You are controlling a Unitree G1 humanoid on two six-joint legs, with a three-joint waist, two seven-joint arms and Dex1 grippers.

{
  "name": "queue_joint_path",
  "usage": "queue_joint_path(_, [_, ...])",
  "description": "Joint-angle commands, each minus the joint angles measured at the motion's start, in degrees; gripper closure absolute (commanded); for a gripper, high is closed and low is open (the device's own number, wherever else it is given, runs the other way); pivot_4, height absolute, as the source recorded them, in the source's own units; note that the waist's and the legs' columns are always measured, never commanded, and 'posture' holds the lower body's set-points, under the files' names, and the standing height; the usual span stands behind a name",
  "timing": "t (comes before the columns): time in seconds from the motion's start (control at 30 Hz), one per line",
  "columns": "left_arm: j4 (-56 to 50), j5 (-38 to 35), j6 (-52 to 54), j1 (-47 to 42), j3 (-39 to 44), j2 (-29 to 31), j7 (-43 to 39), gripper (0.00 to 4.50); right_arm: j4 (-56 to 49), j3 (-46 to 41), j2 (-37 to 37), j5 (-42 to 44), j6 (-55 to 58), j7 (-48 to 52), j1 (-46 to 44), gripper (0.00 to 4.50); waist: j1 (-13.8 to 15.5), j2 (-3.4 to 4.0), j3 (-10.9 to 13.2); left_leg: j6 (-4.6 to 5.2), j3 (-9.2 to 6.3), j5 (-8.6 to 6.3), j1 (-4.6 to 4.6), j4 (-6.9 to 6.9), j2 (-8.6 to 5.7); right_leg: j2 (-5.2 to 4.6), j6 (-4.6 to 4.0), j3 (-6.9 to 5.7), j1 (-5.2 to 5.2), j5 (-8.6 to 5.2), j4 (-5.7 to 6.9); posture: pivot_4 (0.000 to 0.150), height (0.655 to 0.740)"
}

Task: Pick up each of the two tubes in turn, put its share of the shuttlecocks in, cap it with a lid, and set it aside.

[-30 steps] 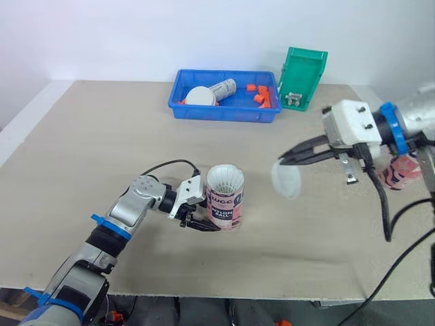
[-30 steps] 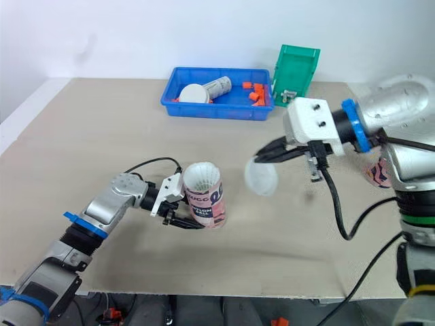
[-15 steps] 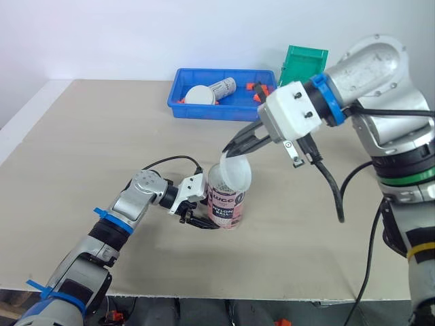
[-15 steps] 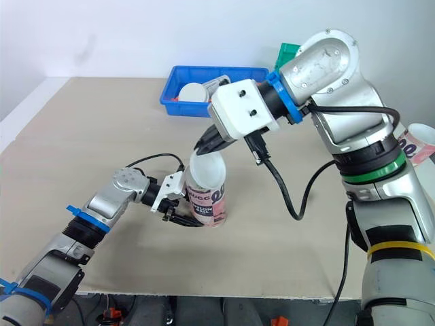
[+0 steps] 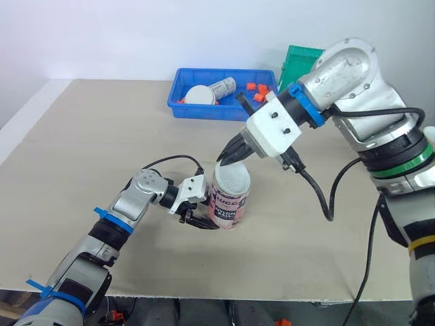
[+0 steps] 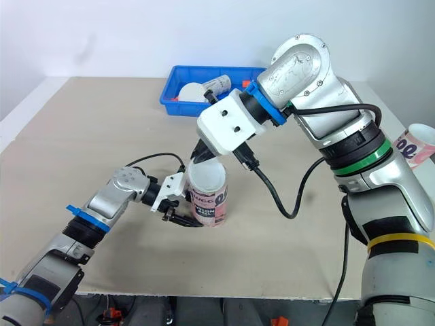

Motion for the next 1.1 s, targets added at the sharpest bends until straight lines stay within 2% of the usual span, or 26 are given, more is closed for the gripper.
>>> queue_joint_path(0.03, [0.35, 1.82, 0.29, -0.17, -0.53, 0.39, 0.22, 1.62, -0.57, 0.12, -0.98, -1.19, -2.61, 2.20, -1.24, 4.46, 0.01, 0.00, 0.00, 0.00, 0.00, 0.00, 0.00, 0.00, 0.00, 0.00, 0.00, 0.00, 0.00, 0.00, 0.00, 0.150, 0.7038])
queue_joint_path(0.23, [-0.04, 1.37, 0.89, -0.05, -0.16, 0.29, 0.28, 1.62, -1.07, -0.04, -0.30, -2.89, -4.85, 2.20, -0.40, 4.46, 0.03, 0.00, 0.00, 0.00, 0.00, 0.00, 0.00, 0.00, 0.00, 0.00, -0.01, 0.00, 0.00, 0.00, 0.00, 0.150, 0.7038])
queue_joint_path(0.67, [0.71, 1.43, 0.76, -0.34, 0.07, 0.26, 0.33, 1.62, 4.78, -3.45, 1.44, 6.77, -0.04, 2.20, -8.19, 4.46, 0.03, 0.02, 0.02, 0.00, -0.01, 0.00, 0.00, -0.02, 0.01, -0.01, -0.03, -0.01, 0.00, -0.02, 0.00, 0.150, 0.7038])
queue_joint_path(0.83, [1.12, 1.51, 0.59, -0.70, 0.04, 0.20, 0.22, 1.62, 5.66, -1.59, 0.59, 5.77, -2.33, 2.20, -9.60, 4.46, 0.02, 0.02, 0.02, 0.00, 0.00, 0.00, 0.00, -0.02, 0.00, -0.01, -0.04, -0.01, -0.01, -0.02, 0.01, 0.150, 0.7038])
queue_joint_path(1.1, [0.92, 1.42, 0.83, -0.76, 0.16, 0.44, 0.07, 1.62, 2.76, 2.61, -1.52, 2.88, -5.81, 2.20, -5.97, 4.46, 0.03, 0.02, 0.02, 0.00, 0.01, 0.00, -0.01, -0.03, 0.00, -0.01, -0.04, -0.01, -0.03, -0.04, 0.00, 0.150, 0.7038])
